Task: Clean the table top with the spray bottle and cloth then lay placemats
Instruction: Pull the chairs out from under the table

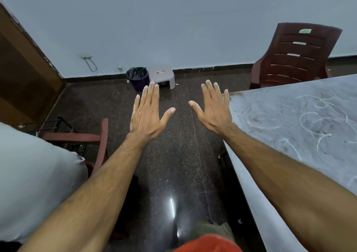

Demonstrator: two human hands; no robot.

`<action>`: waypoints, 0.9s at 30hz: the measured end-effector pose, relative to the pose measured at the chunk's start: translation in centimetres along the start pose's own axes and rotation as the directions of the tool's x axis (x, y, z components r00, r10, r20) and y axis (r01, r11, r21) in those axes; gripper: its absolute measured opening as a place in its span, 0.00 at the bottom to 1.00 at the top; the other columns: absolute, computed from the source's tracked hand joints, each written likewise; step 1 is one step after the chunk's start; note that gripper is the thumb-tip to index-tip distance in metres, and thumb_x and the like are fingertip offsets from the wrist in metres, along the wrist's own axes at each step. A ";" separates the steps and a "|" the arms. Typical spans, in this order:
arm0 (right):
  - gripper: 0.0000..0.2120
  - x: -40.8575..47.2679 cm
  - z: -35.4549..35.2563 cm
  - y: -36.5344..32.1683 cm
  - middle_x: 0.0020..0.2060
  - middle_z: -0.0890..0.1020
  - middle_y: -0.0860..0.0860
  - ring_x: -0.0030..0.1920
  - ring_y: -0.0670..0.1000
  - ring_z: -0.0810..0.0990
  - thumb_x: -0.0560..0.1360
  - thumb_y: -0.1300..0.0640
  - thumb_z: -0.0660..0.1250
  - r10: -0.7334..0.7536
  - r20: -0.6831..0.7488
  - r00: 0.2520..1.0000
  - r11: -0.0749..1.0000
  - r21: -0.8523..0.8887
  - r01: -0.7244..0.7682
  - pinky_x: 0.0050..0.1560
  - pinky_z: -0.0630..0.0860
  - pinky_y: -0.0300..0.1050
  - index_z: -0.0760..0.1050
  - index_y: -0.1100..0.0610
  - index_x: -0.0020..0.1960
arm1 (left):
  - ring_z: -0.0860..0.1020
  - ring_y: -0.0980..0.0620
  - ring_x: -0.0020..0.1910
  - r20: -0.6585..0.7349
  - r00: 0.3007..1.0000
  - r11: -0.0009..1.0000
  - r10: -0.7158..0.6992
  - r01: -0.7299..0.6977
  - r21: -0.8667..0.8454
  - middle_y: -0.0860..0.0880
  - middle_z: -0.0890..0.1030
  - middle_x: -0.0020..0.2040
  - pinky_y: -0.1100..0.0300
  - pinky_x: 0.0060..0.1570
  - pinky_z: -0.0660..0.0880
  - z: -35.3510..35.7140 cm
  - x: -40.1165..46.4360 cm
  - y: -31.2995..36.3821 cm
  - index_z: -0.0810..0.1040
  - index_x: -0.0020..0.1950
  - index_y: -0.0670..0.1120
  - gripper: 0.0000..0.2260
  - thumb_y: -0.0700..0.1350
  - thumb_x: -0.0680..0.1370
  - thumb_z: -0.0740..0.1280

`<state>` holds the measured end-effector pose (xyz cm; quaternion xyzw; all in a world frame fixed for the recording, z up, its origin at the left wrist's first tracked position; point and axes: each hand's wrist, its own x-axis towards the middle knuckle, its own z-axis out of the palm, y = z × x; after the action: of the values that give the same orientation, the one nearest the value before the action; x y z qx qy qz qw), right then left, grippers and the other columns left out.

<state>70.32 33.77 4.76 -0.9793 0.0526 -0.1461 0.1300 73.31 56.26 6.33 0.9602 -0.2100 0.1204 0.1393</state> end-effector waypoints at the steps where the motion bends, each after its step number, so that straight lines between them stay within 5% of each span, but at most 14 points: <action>1: 0.38 0.7 0.4 0.1 0.81 0.52 0.53 0.80 0.55 0.47 0.80 0.33 0.47 0.008 0.002 1.000 1.000 -0.007 -0.008 0.77 0.41 0.60 0.53 0.57 0.80 | 0.44 0.50 0.81 0.008 1.000 1.000 0.004 -0.004 0.000 0.48 0.44 0.82 0.50 0.78 0.42 0.5 0.8 -0.4 0.44 0.82 0.44 0.38 0.66 0.81 0.52; 27: 0.39 35.3 10.1 10.4 0.80 0.53 0.54 0.80 0.54 0.48 0.79 0.31 0.48 0.146 -0.020 0.989 0.988 -0.051 -0.147 0.77 0.40 0.61 0.54 0.58 0.80 | 0.45 0.50 0.81 0.087 0.994 0.996 0.071 -0.066 -0.065 0.49 0.45 0.82 0.49 0.78 0.43 13.4 38.2 -7.5 0.45 0.82 0.45 0.41 0.70 0.78 0.45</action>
<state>106.27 21.17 2.28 -0.9746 0.1294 -0.1426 0.1143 112.67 44.43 3.24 0.9521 -0.2525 0.0753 0.1553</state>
